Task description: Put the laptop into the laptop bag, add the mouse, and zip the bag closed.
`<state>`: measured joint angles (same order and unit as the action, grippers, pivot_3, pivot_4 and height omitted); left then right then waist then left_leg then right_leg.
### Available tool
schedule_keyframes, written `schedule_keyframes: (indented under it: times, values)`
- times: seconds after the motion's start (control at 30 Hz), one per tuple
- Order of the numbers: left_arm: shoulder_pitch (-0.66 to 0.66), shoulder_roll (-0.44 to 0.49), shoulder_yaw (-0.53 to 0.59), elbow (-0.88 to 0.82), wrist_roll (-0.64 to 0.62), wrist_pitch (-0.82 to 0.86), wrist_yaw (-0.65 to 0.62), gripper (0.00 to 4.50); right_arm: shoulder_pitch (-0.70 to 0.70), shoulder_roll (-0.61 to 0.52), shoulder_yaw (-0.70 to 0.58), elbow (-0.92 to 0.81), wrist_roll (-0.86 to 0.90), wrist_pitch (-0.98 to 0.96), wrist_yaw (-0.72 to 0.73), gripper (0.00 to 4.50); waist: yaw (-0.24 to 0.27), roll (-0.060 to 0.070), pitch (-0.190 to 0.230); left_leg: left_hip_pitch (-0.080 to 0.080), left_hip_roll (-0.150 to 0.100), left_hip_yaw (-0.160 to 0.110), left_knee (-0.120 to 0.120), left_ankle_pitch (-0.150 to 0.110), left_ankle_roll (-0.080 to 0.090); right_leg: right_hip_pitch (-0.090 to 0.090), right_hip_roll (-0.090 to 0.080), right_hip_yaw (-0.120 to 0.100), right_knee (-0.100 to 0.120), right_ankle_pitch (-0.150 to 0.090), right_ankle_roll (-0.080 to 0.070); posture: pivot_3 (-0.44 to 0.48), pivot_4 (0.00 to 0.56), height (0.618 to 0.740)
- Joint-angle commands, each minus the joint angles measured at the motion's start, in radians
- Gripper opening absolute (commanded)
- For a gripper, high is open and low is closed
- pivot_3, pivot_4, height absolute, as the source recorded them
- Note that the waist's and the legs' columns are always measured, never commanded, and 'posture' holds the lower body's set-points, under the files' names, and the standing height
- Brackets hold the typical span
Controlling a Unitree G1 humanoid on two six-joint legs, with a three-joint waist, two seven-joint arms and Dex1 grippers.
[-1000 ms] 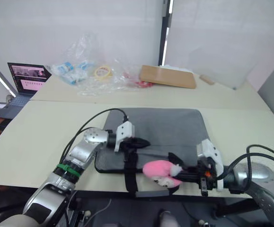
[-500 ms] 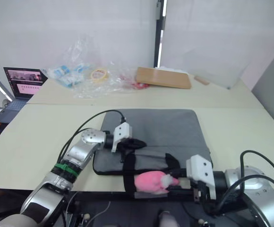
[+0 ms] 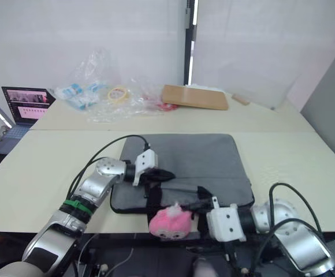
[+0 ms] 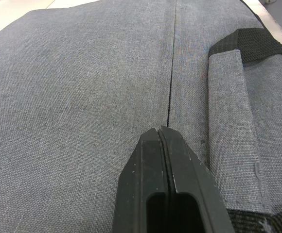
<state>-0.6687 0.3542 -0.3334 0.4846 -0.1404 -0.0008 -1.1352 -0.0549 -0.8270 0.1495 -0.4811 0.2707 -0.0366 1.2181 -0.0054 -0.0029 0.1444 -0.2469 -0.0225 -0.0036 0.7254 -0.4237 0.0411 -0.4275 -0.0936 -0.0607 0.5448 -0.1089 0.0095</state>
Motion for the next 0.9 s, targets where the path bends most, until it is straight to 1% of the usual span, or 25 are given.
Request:
schedule_keyframes:
  times: [0.03, 0.23, 0.33, 0.47, 0.53, 0.63, 0.73, 0.83, 0.9]
  values:
    - [0.053, 0.030, -0.043, 0.086, 0.082, 0.050, -0.003, 0.00, -0.036, 0.007, 0.011, -0.015, 0.017, -0.019, 0.012, 4.47, 0.000, 0.000, 0.000, 0.000, 0.000, 0.000, 0.000, 0.000, 0.000, 0.000, 0.000, 0.000, 0.000, 0.001, -0.001, 0.000, 0.150, 0.740]
    - [0.052, 0.030, -0.045, 0.082, 0.085, 0.049, -0.009, 0.00, -0.122, 0.027, 0.060, -0.010, 0.055, 0.079, 0.025, 4.47, 0.000, 0.000, 0.000, 0.001, 0.000, 0.000, -0.004, 0.001, -0.001, 0.000, 0.000, 0.000, -0.001, 0.001, -0.004, 0.000, 0.150, 0.740]
    - [0.051, 0.030, -0.045, 0.079, 0.086, 0.050, -0.010, 0.00, -0.168, 0.040, 0.091, 0.011, 0.044, 0.088, 0.042, 4.47, 0.000, 0.000, 0.000, 0.002, 0.000, 0.000, -0.005, 0.000, 0.000, 0.000, 0.000, 0.000, -0.001, 0.001, -0.004, 0.000, 0.150, 0.740]
    - [0.050, 0.030, -0.045, 0.079, 0.086, 0.050, -0.009, 0.00, -0.190, 0.062, 0.147, 0.065, -0.038, 0.034, 0.043, 4.47, 0.002, -0.001, -0.001, 0.003, 0.000, -0.001, -0.009, 0.001, -0.001, 0.000, 0.000, -0.001, -0.001, 0.000, -0.004, 0.000, 0.150, 0.740]
    - [0.050, 0.030, -0.043, 0.077, 0.085, 0.053, -0.008, 0.00, -0.187, 0.073, 0.180, 0.107, -0.091, -0.009, 0.040, 4.47, 0.002, -0.001, -0.001, 0.003, 0.000, -0.001, -0.010, 0.003, -0.005, 0.000, 0.000, -0.001, -0.001, 0.000, -0.004, 0.000, 0.150, 0.740]
    - [0.058, 0.037, -0.042, 0.065, 0.084, 0.058, -0.008, 0.00, -0.197, 0.141, 0.227, 0.209, -0.154, -0.041, -0.010, 4.47, -0.001, -0.003, -0.002, 0.004, 0.000, 0.000, -0.010, 0.003, -0.005, 0.000, 0.000, -0.001, -0.001, -0.001, -0.005, 0.000, 0.150, 0.740]
    - [0.062, 0.040, -0.043, 0.062, 0.085, 0.059, -0.007, 0.00, -0.208, 0.157, 0.230, 0.233, -0.170, -0.063, -0.012, 3.75, -0.002, -0.002, -0.002, 0.004, 0.000, 0.000, -0.010, 0.003, -0.005, 0.000, 0.000, -0.001, 0.000, -0.001, -0.005, 0.000, 0.150, 0.740]
    - [0.061, 0.039, -0.043, 0.062, 0.085, 0.060, -0.005, 0.00, -0.213, 0.154, 0.227, 0.228, -0.172, -0.069, -0.010, 2.65, -0.003, -0.003, -0.003, 0.004, 0.000, -0.001, -0.011, 0.003, -0.006, 0.000, 0.001, -0.002, 0.000, -0.001, -0.005, 0.000, 0.150, 0.740]
    - [0.061, 0.039, -0.042, 0.062, 0.085, 0.060, -0.004, 0.00, -0.218, 0.152, 0.223, 0.228, -0.175, -0.070, -0.012, 2.03, -0.003, -0.003, -0.003, 0.004, 0.000, -0.001, -0.011, 0.004, -0.006, 0.000, 0.001, -0.002, 0.000, -0.001, -0.005, 0.000, 0.150, 0.740]
